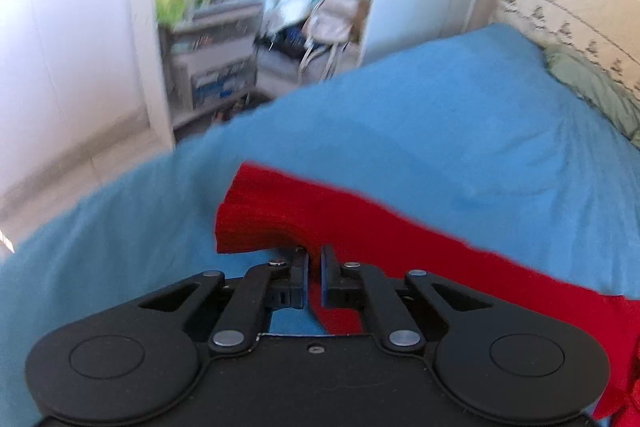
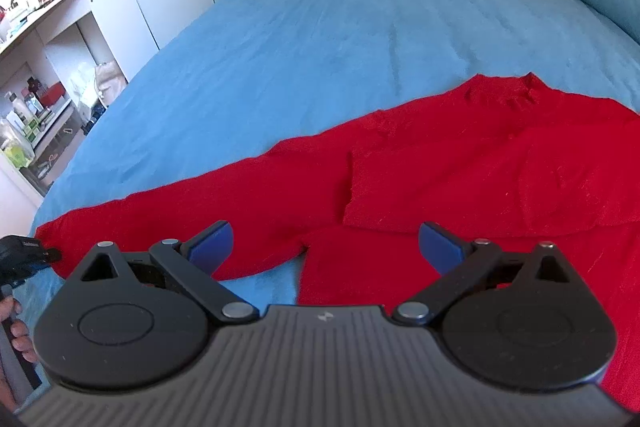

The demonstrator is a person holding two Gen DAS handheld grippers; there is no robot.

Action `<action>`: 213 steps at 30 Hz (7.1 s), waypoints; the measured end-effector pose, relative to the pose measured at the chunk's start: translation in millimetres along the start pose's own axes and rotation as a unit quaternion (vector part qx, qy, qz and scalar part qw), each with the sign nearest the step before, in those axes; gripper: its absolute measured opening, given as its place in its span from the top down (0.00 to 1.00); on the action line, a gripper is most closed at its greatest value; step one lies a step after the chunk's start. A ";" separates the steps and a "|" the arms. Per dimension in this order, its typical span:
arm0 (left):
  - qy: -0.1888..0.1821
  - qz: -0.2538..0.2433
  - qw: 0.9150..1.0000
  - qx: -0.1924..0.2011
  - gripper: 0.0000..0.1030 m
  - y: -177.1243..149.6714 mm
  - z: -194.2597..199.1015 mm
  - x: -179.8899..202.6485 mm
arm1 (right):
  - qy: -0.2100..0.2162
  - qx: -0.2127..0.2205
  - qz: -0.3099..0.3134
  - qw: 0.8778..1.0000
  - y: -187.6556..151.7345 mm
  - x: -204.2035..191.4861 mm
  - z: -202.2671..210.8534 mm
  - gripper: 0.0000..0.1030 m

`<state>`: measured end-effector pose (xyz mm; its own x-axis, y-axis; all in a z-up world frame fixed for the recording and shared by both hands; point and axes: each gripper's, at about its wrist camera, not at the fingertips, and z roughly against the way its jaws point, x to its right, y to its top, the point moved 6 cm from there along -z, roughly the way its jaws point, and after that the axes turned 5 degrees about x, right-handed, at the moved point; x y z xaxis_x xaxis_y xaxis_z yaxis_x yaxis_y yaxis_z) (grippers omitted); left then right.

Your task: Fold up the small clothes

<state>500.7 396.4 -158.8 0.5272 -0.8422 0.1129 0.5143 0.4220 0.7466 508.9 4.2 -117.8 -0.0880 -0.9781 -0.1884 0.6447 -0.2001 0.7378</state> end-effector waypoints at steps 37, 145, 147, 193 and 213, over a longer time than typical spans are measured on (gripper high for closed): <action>-0.312 -0.399 0.862 0.024 0.38 -261.8 182.2 503.2 | -0.066 0.032 -0.088 0.993 52.7 390.0 83.0 0.00; -0.225 -0.330 0.916 0.033 0.17 -197.9 87.7 328.6 | -0.111 0.112 -0.007 0.987 56.7 383.7 -55.3 0.00; -0.215 -0.338 0.915 0.051 0.17 -195.3 104.1 321.1 | -0.088 0.132 -0.009 0.987 61.0 380.7 -31.8 0.00; -0.252 -0.171 0.951 -0.048 0.45 -306.7 290.0 62.8 | -0.104 0.047 -0.046 0.992 -277.8 327.1 289.5 0.17; -0.227 -0.191 0.954 -0.044 0.96 -304.4 290.0 75.3 | -0.086 0.040 -0.065 0.993 -275.8 328.5 278.2 0.80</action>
<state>187.7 107.2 -187.4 -0.0466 -0.9903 0.1306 0.6760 0.0651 0.7340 90.9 -277.6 -202.9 -0.2988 -0.9378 -0.1770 0.5582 -0.3222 0.7646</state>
